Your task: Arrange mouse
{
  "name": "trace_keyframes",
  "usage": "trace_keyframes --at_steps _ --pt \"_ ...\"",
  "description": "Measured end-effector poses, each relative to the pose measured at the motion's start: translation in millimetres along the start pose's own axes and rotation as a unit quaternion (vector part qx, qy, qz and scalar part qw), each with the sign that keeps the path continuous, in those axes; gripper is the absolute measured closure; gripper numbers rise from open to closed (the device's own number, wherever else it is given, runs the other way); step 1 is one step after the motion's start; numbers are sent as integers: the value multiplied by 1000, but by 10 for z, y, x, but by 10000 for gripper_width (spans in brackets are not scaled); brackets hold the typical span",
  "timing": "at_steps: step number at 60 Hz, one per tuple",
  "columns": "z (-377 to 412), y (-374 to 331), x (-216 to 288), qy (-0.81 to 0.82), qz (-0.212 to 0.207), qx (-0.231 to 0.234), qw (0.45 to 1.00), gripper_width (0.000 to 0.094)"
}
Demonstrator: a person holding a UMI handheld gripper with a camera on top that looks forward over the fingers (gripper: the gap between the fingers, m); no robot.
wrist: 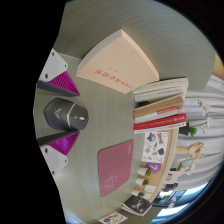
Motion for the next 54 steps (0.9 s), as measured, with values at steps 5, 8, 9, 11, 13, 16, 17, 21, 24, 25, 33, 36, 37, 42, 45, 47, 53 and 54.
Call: trace_keyframes --at_steps 5,8,9,11,13,16,17,21,24,25,33,36,37,42,45,47,53,54 --pt "31 28 19 -6 0 4 1000 338" --pt "56 41 27 -11 3 10 1000 389" --pt "64 46 29 -14 4 12 1000 404" --pt "71 52 31 -18 6 15 1000 413" --pt "71 53 33 -19 9 17 1000 417" --pt "67 55 33 -18 12 18 1000 439" --pt "72 60 34 -17 13 17 1000 448" --pt "78 64 28 -17 17 20 1000 498" --pt "85 68 24 -22 24 24 999 536" --pt "90 68 12 -27 30 27 999 547" --pt "20 8 138 -54 61 29 996 609" --pt "-7 -85 378 -54 47 30 997 607" --pt "-13 -124 481 -48 40 32 998 607" --pt "-157 -375 1167 -44 -13 27 999 607" --pt "-270 -512 1584 -40 -41 24 998 608" --pt "-349 -601 1879 -38 -63 24 997 608" --pt "-681 -845 2703 -28 -121 21 992 606" --pt "-752 -873 2832 -26 -130 18 991 606"
Point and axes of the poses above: the point between the fingertips, and its own axes, seen from behind it with the camera up: z to the left, x up, y forward, the way the camera looks, the point moved 1 cm from there along -y, backward, against the way the camera looks, and after that the axes turned 3 degrees about y, right-handed, at the moved point
